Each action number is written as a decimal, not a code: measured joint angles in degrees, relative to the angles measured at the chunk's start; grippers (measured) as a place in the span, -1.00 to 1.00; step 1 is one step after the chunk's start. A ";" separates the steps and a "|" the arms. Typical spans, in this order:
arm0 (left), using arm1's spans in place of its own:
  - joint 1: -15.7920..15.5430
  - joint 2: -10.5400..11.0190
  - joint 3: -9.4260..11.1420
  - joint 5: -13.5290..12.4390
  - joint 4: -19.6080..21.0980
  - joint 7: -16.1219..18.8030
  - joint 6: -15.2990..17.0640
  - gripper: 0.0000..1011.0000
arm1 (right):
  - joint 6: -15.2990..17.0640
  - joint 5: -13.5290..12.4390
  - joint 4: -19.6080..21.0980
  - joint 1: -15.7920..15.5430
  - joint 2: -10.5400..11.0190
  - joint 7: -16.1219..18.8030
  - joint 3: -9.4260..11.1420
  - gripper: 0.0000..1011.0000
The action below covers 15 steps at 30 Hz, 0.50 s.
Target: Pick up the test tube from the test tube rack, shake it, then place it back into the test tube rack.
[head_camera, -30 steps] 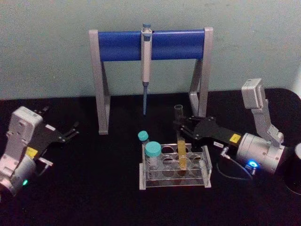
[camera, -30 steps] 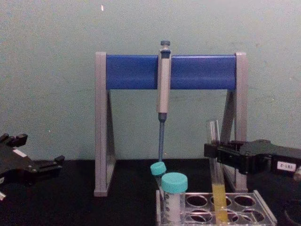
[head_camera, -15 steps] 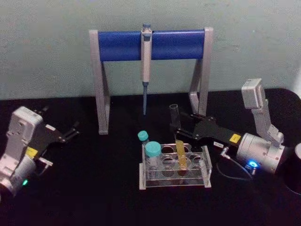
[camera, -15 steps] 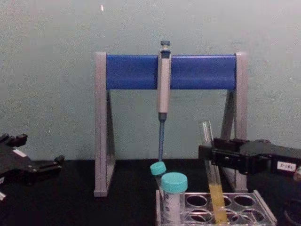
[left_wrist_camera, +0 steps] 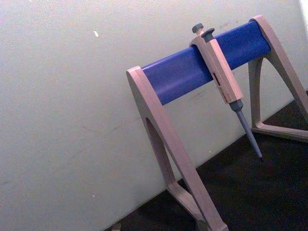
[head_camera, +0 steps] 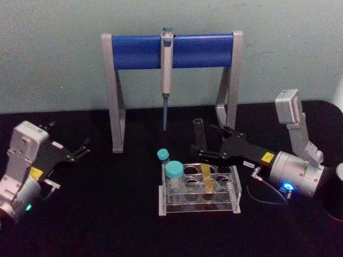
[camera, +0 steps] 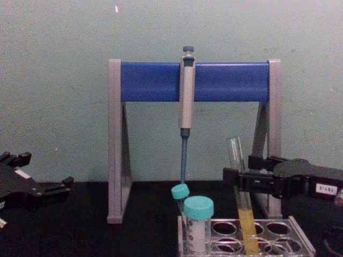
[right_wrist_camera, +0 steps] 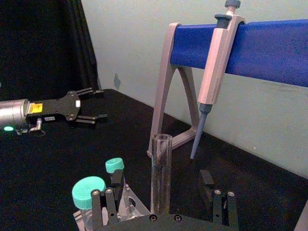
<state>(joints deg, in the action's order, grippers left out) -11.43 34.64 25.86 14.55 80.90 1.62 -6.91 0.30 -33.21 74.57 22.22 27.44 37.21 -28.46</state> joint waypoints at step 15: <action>0.00 0.00 0.00 0.00 0.00 0.00 0.00 0.98 | -6.81 0.86 6.79 -3.76 0.50 -3.46 3.49 0.98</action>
<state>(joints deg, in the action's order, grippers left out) -11.43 34.64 25.86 14.55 80.90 1.62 -6.91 -6.51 -32.35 81.36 18.46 27.94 33.75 -24.97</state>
